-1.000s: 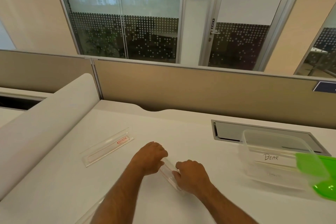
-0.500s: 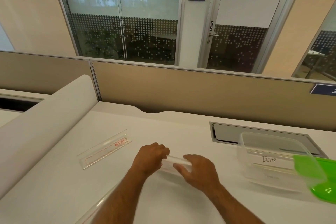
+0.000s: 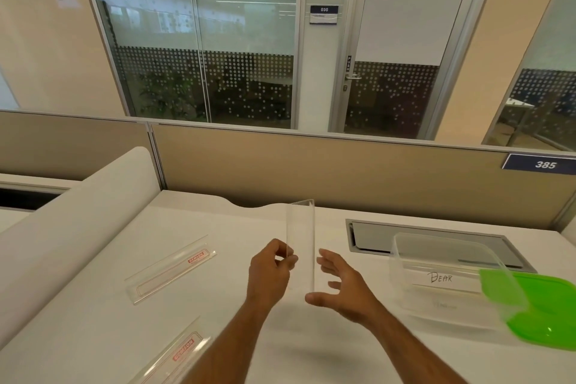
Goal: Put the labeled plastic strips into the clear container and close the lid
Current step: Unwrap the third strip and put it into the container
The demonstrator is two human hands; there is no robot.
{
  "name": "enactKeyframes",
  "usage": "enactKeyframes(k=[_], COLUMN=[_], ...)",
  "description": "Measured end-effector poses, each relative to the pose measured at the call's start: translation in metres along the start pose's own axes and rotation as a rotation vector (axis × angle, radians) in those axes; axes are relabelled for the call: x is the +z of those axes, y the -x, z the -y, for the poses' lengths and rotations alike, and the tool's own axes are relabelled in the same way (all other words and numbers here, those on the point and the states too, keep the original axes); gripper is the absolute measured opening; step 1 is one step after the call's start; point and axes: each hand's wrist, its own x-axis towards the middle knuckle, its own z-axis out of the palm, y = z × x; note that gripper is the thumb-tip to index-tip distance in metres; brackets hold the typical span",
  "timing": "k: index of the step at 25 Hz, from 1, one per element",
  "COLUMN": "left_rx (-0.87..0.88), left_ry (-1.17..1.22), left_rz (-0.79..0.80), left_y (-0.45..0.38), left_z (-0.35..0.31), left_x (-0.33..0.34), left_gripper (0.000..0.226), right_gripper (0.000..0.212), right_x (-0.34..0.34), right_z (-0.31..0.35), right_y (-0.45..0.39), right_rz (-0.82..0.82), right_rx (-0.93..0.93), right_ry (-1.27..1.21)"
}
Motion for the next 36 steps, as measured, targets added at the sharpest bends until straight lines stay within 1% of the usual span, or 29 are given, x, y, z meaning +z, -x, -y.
enactKeyframes(k=[2,3,5,7,9,11,13,14,16,18,19,22,25,27,30,36], left_rx=[-0.092,-0.130,-0.191,-0.222,-0.264,-0.319,-0.347,-0.340,-0.286,-0.240,-0.233,-0.172,-0.084,-0.042,0.008,0.099], left_ry=[0.176,0.230,0.317,0.449,0.679,0.874,0.960,0.943,0.807,0.697,0.683,0.645,0.507,0.392,0.338,0.249], left_rz=[-0.004,0.004,0.032,0.053,0.036,-0.031,-0.085,-0.078,0.003,0.106,0.144,0.220,0.288,0.315,0.350,0.297], left_y=[0.006,0.009,0.014,0.018,0.019,0.017,0.012,0.011,0.011,0.013,0.014,0.014,0.011,0.008,0.005,0.005], left_z=[-0.005,-0.005,-0.004,-0.003,-0.004,-0.006,-0.007,-0.007,-0.006,-0.004,-0.003,-0.003,-0.008,-0.014,-0.024,-0.041], left_x=[0.008,0.011,0.016,0.019,0.021,0.020,0.015,0.013,0.010,0.010,0.010,0.011,0.010,0.009,0.009,0.013], left_gripper=[0.009,0.008,0.007,0.011,0.016,0.031,0.046,0.048,0.043,0.048,0.051,0.057,0.070,0.072,0.072,0.071], right_gripper=[0.086,0.077,0.066,0.065,0.068,0.068,0.067,0.067,0.064,0.062,0.063,0.073,0.081,0.080,0.077,0.077], right_x=[-0.004,-0.007,-0.019,-0.030,-0.042,-0.055,-0.068,-0.074,-0.085,-0.094,-0.098,-0.109,-0.120,-0.127,-0.137,-0.146], right_z=[0.000,0.001,0.003,0.005,0.006,0.005,0.004,0.002,-0.001,-0.004,-0.006,-0.009,-0.008,-0.006,-0.001,0.006], right_y=[0.001,0.003,0.008,0.014,0.020,0.025,0.029,0.031,0.034,0.035,0.037,0.038,0.038,0.038,0.038,0.034], right_rz=[-0.015,-0.039,-0.068,-0.029,0.037,0.074,0.076,0.068,0.057,0.048,0.037,-0.022,-0.073,-0.089,-0.109,-0.154], right_rx=[0.017,0.029,0.048,0.060,0.092,0.119,0.131,0.139,0.155,0.149,0.137,0.069,0.008,-0.025,-0.058,-0.106], right_ry=[-0.072,-0.123,-0.206,-0.288,-0.350,-0.368,-0.381,-0.396,-0.447,-0.467,-0.458,-0.416,-0.418,-0.418,-0.355,-0.272])
